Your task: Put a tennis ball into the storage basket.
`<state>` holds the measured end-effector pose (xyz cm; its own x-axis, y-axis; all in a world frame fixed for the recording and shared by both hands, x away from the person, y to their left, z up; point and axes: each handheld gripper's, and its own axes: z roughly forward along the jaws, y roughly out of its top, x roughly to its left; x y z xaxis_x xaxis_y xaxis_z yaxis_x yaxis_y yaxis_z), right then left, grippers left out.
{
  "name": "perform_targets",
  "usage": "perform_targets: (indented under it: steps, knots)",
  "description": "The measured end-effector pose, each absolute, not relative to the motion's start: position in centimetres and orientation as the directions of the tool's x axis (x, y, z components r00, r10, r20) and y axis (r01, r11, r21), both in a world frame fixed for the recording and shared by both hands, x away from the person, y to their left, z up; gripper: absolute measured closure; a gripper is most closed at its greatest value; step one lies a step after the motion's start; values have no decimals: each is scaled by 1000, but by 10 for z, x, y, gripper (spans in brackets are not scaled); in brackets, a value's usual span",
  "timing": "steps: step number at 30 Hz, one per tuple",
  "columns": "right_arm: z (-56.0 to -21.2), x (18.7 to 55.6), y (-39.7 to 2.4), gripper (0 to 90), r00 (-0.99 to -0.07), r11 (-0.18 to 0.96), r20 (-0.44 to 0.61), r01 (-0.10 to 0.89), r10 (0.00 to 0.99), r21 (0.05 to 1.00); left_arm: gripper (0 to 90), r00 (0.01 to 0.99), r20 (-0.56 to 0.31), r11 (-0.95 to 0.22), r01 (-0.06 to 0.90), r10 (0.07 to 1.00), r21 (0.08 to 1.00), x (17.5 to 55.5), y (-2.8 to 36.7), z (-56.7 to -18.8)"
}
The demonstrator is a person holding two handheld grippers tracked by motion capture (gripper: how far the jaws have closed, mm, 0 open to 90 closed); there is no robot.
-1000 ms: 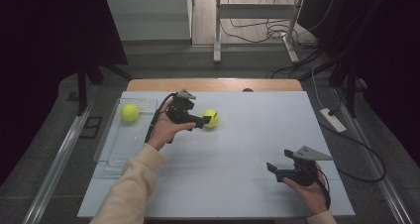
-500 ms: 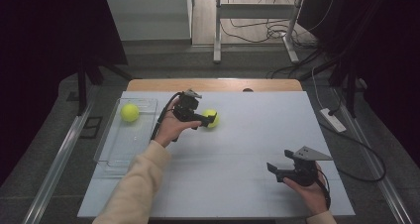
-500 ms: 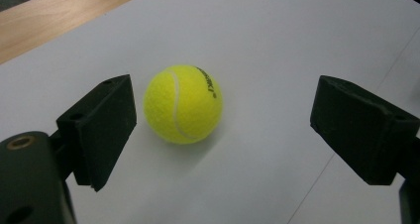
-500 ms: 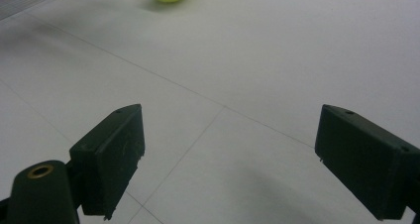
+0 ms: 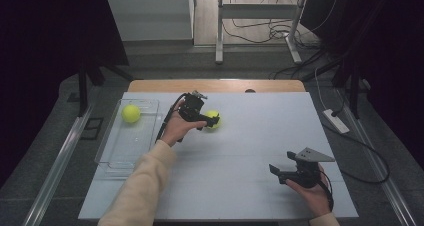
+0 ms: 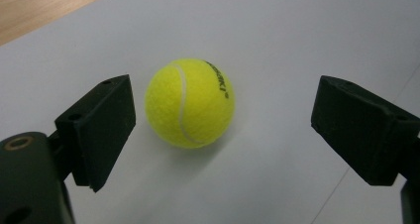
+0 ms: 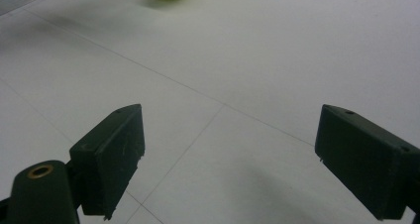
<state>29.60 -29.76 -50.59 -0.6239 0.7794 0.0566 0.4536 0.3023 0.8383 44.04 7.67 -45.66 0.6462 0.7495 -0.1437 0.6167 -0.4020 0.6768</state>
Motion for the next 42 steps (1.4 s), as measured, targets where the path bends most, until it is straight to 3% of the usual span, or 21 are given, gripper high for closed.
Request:
perform_targets:
  steps: [42]
  knots:
    - [-507,296,-297,120,-626,305,57,455,777,836,112,588,-153,-415,709,794,570,479,56,-493]
